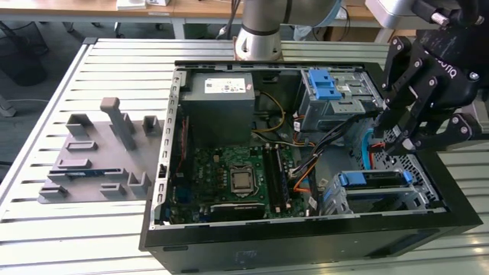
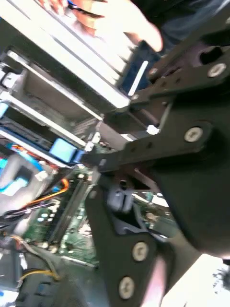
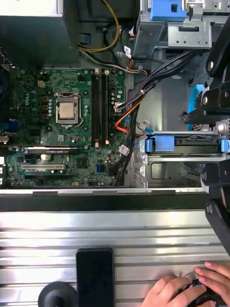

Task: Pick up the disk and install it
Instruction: 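Insert the disk into the insertion slot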

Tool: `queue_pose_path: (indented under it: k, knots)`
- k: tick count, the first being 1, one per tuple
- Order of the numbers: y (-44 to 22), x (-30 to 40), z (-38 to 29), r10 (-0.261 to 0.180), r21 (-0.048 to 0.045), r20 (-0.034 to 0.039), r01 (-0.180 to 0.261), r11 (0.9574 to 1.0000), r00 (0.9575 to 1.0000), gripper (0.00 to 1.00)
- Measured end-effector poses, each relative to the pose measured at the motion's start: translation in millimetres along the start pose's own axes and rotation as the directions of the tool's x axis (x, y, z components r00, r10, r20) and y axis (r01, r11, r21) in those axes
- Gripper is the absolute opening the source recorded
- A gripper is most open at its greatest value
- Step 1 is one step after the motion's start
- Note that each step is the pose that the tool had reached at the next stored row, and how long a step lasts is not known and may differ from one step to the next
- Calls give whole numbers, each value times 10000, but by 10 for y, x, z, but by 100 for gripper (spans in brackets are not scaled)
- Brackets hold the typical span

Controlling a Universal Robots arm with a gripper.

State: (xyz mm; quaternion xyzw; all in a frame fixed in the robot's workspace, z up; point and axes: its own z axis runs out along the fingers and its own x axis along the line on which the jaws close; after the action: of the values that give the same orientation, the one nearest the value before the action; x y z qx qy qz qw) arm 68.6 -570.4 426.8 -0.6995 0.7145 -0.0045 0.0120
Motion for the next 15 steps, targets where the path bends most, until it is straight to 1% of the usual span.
queue_pose_path:
  k: [5,6,9,10,12,15]
  knots:
    - [2,1,91,0,0,-1,0,10000,10000,44]
    - [2,1,102,0,0,0,0,10000,10000,42]
    - [2,1,106,0,0,-3,0,10000,10000,24]
    - [2,1,107,0,0,-2,0,10000,10000,24]
    - [2,1,108,0,0,0,0,10000,10000,13]
    - [2,1,108,0,0,-2,0,10000,10000,13]
